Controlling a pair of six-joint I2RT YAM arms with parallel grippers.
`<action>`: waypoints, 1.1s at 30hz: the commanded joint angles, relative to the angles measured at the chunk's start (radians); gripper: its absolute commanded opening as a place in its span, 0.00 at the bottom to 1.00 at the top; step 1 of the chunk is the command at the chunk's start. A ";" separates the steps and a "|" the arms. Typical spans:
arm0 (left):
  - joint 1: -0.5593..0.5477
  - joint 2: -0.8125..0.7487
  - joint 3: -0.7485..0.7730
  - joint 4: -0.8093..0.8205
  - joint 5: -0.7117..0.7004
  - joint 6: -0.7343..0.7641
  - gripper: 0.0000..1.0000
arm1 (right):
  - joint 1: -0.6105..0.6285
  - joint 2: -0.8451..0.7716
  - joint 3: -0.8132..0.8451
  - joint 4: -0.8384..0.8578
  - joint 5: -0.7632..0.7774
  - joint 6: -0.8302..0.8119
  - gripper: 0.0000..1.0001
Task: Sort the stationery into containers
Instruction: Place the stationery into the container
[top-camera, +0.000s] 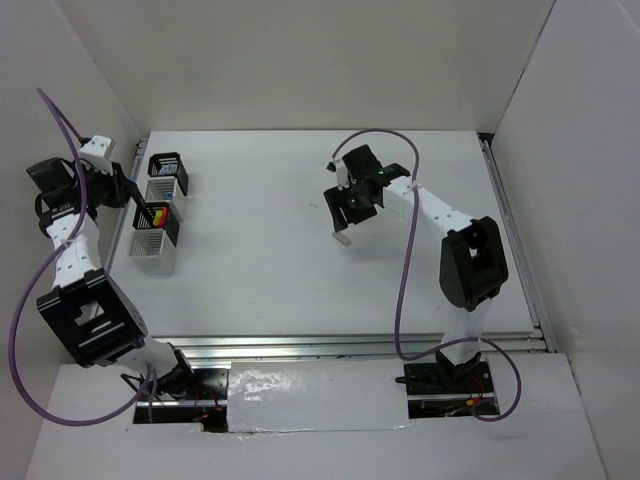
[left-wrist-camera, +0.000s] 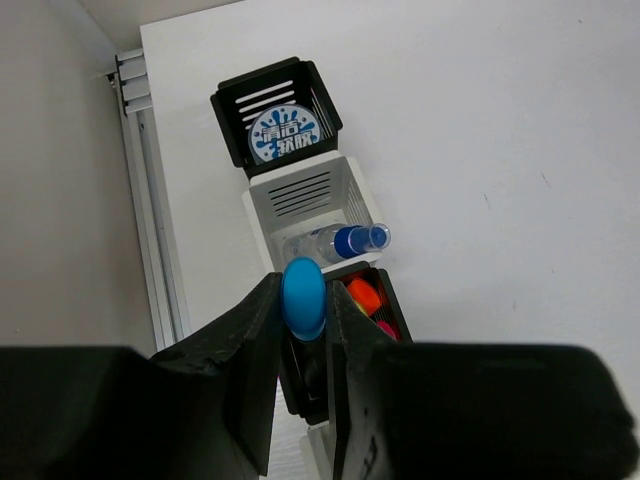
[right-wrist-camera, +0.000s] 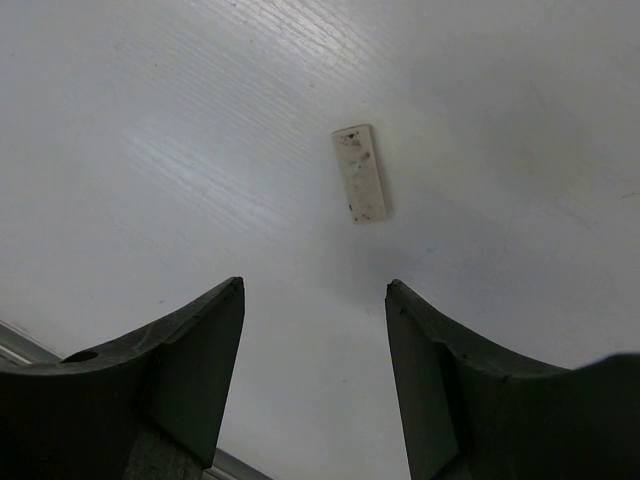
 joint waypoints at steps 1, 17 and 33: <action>0.006 -0.010 -0.005 -0.008 0.021 0.009 0.06 | -0.013 0.017 0.031 0.024 0.033 0.013 0.64; 0.008 0.014 -0.062 0.011 0.021 0.000 0.62 | -0.041 0.105 0.013 0.035 0.051 -0.016 0.59; -0.003 -0.092 -0.078 0.064 0.129 -0.101 0.72 | -0.022 0.231 0.083 0.035 0.062 -0.057 0.54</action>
